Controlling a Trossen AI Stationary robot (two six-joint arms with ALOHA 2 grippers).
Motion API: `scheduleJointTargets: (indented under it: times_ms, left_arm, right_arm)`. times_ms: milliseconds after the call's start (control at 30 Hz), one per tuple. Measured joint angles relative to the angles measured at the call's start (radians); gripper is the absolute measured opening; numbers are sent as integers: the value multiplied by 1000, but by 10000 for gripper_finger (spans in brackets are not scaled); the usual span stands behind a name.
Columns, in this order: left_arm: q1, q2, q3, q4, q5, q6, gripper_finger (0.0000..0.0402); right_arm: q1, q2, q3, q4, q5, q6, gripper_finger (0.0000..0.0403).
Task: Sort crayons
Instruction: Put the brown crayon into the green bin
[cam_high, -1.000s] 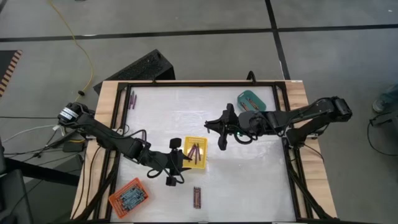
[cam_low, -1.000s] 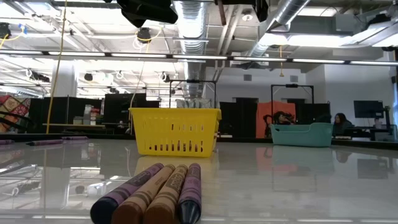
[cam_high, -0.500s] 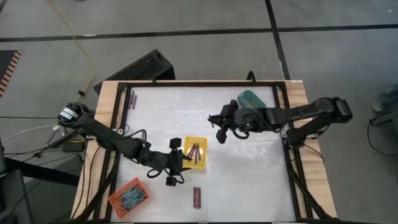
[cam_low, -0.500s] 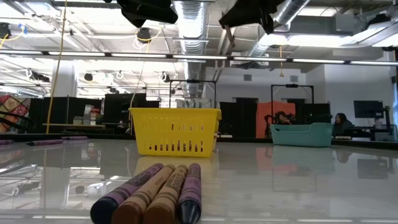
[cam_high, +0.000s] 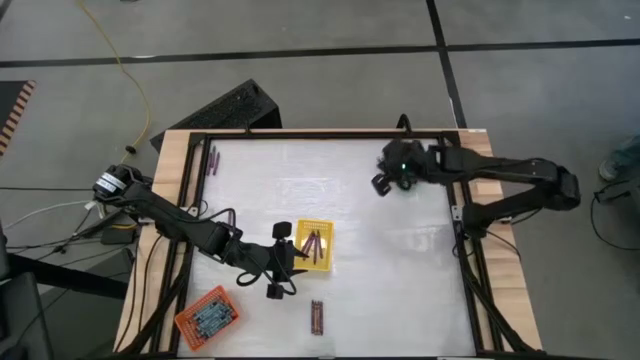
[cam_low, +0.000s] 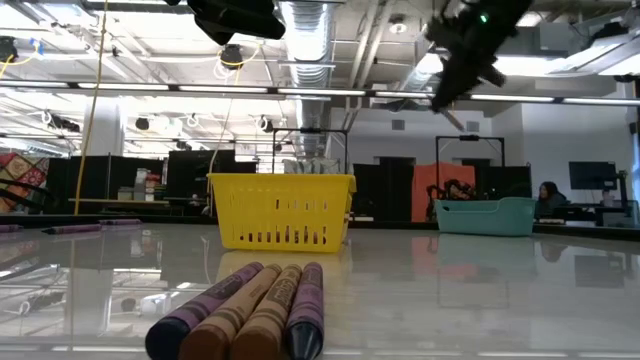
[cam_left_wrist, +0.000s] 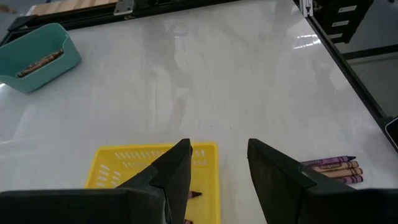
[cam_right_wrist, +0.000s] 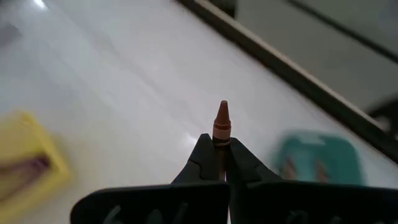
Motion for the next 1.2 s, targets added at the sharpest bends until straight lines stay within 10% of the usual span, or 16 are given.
scheduleJointTargets:
  times_ms: [567,1200]
  left_arm:
    - [0,0,0,-2,0,0,148]
    - [0,0,0,-4,0,0,148]
  right_arm:
    - [-478,242,0,-203,-244,-392,0]
    - [-559,354,0,-148,-324,-466,54]
